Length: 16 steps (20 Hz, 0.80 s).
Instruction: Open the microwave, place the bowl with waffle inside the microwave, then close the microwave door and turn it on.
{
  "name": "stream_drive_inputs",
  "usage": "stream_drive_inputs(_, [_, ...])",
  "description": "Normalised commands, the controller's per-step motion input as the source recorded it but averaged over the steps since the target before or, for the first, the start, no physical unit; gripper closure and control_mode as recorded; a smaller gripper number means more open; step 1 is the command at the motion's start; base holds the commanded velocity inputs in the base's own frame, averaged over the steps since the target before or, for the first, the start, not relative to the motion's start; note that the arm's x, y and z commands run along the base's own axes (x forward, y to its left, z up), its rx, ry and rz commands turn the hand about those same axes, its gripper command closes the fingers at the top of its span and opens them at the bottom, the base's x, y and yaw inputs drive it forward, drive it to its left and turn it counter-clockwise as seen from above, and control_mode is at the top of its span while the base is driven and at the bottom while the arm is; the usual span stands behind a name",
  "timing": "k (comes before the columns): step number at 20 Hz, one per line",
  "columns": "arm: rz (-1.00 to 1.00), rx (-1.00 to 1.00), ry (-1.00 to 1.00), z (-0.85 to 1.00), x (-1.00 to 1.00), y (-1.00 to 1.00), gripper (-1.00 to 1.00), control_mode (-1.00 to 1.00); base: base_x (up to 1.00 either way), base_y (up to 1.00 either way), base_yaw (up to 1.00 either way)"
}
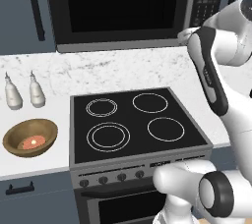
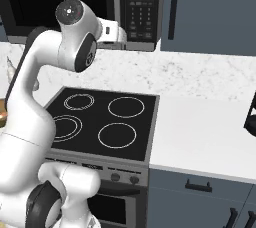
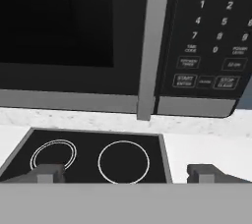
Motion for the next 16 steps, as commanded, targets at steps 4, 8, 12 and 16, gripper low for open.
stream_drive_inputs(4, [-0.05,0.0,-0.13,0.69,0.28,-0.44,-1.0,-1.0,0.0,0.0,0.0])
stream_drive_inputs(8, [-0.04,0.04,-0.09,0.22,0.5,-0.32,-1.0,-1.0,0.0,0.0,0.0])
stream_drive_inputs(12, [0.0,0.0,0.0,0.0,0.22,0.02,-1.0,-1.0,0.0,0.0,0.0])
stream_drive_inputs(16, [0.0,0.0,0.0,0.0,0.47,0.24,-1.0,-1.0,0.0,0.0,0.0])
